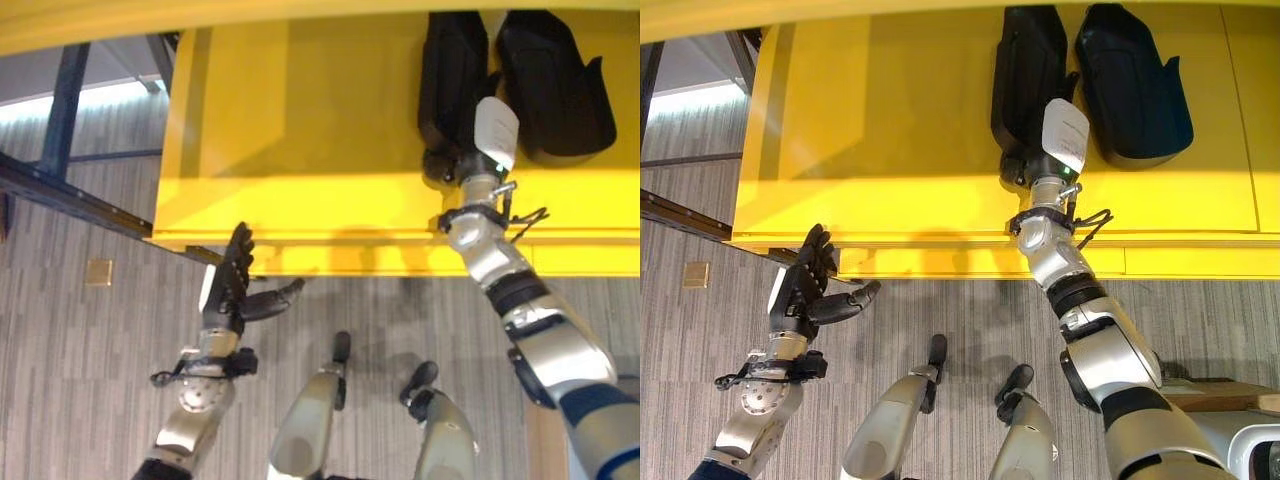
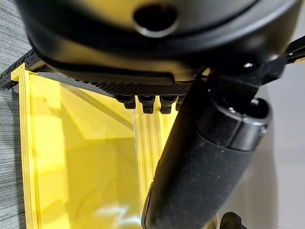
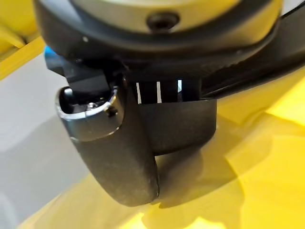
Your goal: Move parts from the plastic box to the shelf.
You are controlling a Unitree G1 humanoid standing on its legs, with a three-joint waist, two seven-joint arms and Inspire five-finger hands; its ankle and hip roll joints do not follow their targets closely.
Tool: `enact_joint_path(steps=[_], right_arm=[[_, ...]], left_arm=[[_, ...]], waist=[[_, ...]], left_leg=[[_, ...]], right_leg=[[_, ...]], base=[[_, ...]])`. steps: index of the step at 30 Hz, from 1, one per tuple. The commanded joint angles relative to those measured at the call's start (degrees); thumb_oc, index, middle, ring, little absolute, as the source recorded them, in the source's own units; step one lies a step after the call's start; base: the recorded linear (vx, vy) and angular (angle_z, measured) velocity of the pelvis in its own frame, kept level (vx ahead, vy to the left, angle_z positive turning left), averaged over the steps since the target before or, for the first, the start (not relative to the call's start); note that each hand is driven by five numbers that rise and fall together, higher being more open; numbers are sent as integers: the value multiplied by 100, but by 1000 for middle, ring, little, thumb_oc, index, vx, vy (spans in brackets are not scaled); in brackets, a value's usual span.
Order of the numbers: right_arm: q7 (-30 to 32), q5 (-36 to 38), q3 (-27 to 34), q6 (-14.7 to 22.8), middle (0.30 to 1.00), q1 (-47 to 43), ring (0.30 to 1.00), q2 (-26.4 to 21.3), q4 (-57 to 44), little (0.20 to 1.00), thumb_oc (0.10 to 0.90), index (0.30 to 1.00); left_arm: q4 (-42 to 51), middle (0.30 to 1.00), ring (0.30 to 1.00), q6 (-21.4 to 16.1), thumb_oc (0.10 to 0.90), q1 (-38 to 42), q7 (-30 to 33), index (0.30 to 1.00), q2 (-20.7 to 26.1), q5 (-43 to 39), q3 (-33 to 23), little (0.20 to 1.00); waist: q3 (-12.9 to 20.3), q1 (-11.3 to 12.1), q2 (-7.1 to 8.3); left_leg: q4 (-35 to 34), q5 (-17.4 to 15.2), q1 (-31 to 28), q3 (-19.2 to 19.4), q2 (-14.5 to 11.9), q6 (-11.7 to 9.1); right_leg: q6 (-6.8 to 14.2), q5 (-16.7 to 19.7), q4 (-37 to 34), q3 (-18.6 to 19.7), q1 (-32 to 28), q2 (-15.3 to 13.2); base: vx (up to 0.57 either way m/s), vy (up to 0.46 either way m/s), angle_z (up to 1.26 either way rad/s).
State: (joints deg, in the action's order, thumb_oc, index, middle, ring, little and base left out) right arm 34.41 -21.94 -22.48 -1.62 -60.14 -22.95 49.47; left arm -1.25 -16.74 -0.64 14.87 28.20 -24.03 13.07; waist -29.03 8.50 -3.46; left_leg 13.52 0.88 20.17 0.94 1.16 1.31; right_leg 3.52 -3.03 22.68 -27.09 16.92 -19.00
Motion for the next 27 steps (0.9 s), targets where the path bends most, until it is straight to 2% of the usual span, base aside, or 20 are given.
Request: enact_joint_path(steps=[1, 5, 12, 27], right_arm=[[-98, -380, -312, 141, 300, -260, 300, -188, -376, 300, 400, 300], [-295, -788, -573, 141, 300, -242, 300, -170, -350, 300, 400, 300], [-503, -996, -858, 168, 300, -232, 300, -220, -112, 300, 400, 300], [-988, -1592, -1621, 266, 300, -284, 300, 49, 374, 300, 400, 300]], left_arm=[[634, 1000, 1000, -351, 900, 280, -3, 1000, 33, 166, -205, 1000], [586, 1000, 1000, -379, 900, 302, -62, 1000, 40, 163, -168, 1000], [540, 1000, 1000, -403, 900, 280, -123, 1000, 22, 137, -177, 1000], [521, 1000, 1000, -416, 900, 234, -296, 1000, 79, 84, -108, 1000]], waist=[[9, 41, 7], [2, 67, 42], [-20, 98, 95], [-58, 216, 155]], left_leg=[[20, -464, -483, 338, -176, 19], [83, -477, -436, 309, -169, 19], [88, -470, -422, 299, -164, 23], [134, -463, -380, 235, -150, 13]], right_leg=[[659, 1243, -189, 411, 192, -437], [656, 1244, -169, 410, 211, -446], [664, 1274, -162, 407, 215, -457], [669, 1293, -167, 366, 196, -464]], base=[[0, 0, 0], [0, 0, 0], [0, 0, 0], [0, 0, 0]])
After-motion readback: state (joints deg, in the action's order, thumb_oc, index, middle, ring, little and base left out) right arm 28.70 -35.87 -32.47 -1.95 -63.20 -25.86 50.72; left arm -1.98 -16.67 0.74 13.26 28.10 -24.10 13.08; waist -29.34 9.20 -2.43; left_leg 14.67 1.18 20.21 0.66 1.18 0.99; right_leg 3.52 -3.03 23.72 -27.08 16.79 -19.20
